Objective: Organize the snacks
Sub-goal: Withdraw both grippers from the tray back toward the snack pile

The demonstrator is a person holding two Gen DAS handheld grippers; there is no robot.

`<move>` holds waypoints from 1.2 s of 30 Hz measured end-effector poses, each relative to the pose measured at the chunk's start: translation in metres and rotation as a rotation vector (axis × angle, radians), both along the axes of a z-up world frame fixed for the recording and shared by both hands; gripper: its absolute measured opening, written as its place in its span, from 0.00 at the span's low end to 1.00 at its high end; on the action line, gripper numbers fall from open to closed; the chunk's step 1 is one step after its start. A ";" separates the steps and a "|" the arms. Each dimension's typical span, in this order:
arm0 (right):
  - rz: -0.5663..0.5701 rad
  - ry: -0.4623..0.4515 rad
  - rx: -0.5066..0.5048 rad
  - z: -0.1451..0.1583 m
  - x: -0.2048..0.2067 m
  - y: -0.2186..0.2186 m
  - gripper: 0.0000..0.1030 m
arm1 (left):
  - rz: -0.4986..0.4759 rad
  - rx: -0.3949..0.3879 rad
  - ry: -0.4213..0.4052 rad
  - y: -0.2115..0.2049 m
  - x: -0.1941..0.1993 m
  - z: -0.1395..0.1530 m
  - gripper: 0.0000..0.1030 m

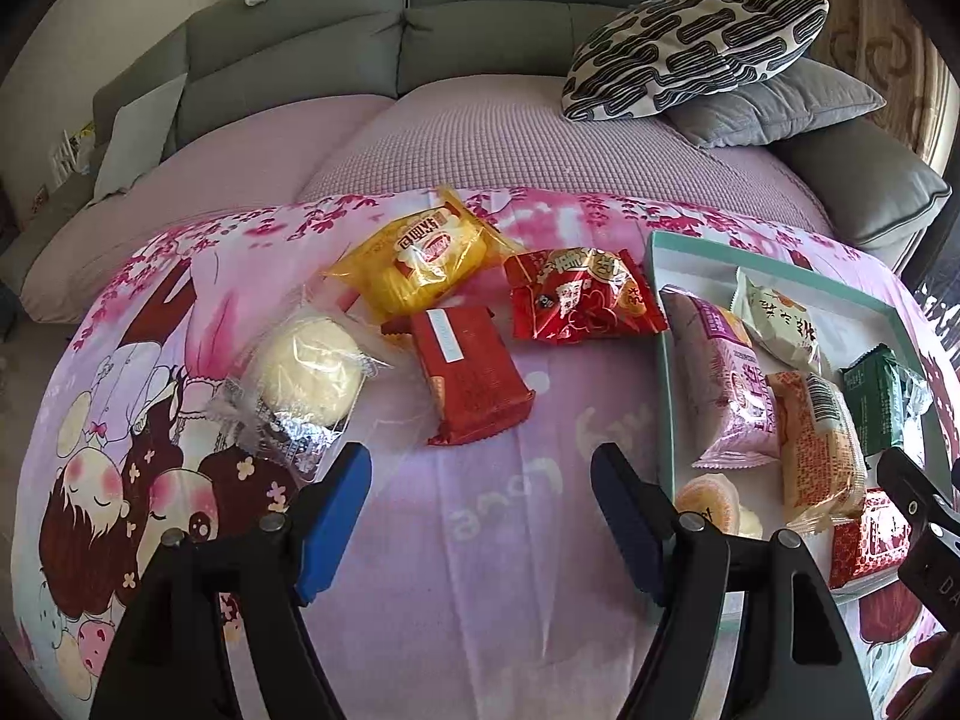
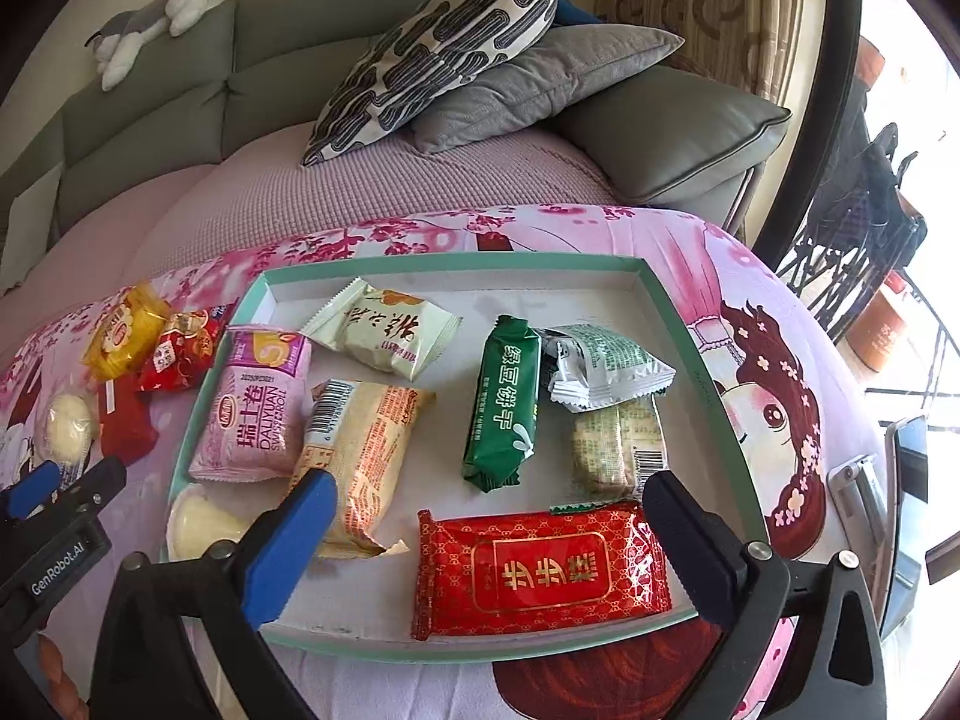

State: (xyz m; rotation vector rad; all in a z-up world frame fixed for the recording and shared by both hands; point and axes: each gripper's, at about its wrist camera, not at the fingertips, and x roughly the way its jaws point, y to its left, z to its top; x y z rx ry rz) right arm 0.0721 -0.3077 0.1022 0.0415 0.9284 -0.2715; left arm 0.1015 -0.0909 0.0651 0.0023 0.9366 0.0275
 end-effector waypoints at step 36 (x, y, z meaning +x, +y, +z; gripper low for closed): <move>0.218 -0.098 0.064 0.004 0.004 0.089 1.00 | 0.285 -0.093 -0.085 0.118 -0.017 0.014 0.97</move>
